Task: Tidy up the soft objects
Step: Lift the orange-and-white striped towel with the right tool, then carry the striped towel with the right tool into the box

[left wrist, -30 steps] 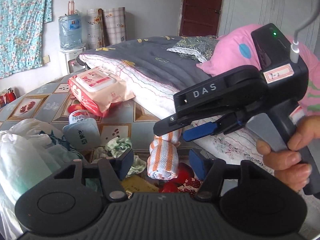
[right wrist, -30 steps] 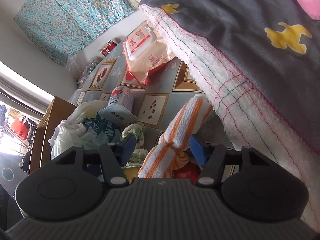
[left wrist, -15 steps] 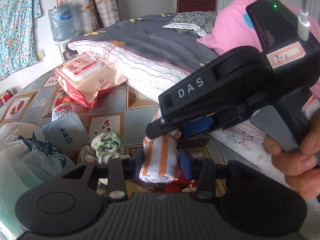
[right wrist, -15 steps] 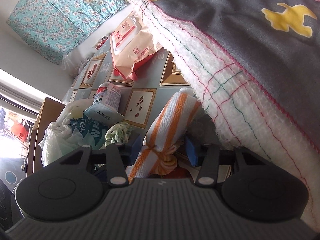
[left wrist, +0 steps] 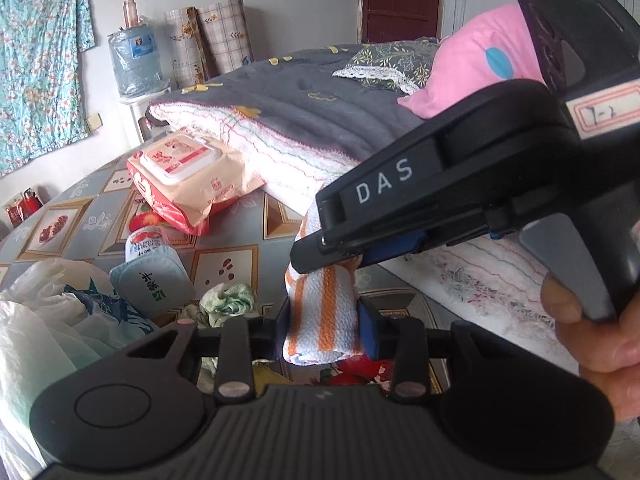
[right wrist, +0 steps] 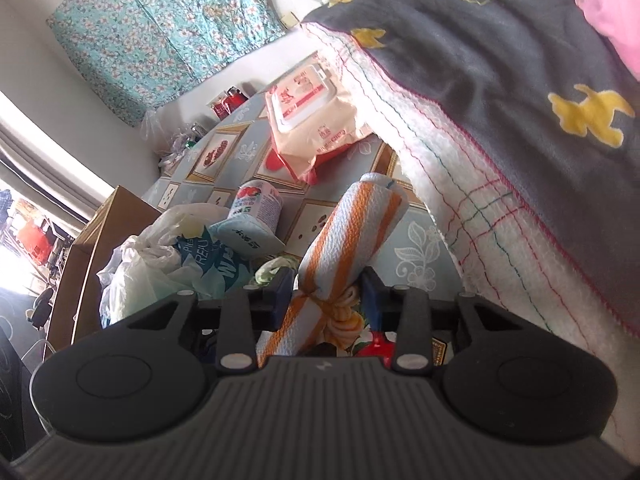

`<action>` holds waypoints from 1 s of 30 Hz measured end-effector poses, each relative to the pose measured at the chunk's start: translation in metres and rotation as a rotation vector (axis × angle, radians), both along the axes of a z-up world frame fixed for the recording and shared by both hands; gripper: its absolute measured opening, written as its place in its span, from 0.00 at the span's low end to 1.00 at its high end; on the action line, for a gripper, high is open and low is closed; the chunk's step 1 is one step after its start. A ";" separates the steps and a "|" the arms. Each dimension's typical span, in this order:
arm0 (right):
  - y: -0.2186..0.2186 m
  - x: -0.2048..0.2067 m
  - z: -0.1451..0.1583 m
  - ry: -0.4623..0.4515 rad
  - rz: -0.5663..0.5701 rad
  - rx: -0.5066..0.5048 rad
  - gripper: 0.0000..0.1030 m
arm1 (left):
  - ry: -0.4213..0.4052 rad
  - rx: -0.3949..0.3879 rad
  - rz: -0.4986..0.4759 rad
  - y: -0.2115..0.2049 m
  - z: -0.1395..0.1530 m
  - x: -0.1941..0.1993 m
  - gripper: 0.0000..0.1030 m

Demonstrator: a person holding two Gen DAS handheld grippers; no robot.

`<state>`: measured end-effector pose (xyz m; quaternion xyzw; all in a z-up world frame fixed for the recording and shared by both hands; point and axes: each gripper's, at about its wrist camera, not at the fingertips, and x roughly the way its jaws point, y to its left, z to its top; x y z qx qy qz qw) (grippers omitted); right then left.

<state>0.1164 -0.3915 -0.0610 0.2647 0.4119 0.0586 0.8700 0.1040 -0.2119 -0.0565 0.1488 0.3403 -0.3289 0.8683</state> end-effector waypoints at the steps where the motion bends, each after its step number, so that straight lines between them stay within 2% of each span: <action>1: 0.002 -0.003 0.007 -0.016 0.004 -0.008 0.34 | -0.020 -0.005 0.002 0.002 0.006 -0.005 0.36; 6: 0.024 -0.022 0.051 -0.118 0.057 -0.035 0.34 | -0.129 -0.028 0.028 0.023 0.040 -0.029 0.36; 10: 0.055 -0.027 0.085 -0.198 0.136 -0.037 0.35 | -0.197 -0.055 0.092 0.058 0.068 -0.043 0.36; 14: 0.102 -0.018 0.114 -0.257 0.255 -0.003 0.35 | -0.244 -0.083 0.204 0.110 0.095 -0.052 0.37; 18: 0.166 0.002 0.133 -0.273 0.416 0.059 0.34 | -0.270 -0.080 0.355 0.171 0.115 -0.059 0.37; 21: 0.228 0.026 0.137 -0.229 0.561 0.130 0.34 | -0.263 -0.048 0.486 0.221 0.122 -0.063 0.38; 24: 0.301 0.048 0.129 -0.138 0.701 0.186 0.34 | -0.215 -0.018 0.625 0.274 0.123 -0.066 0.38; 30: 0.427 0.081 0.091 0.097 0.864 0.240 0.34 | -0.007 -0.035 0.851 0.381 0.109 -0.054 0.39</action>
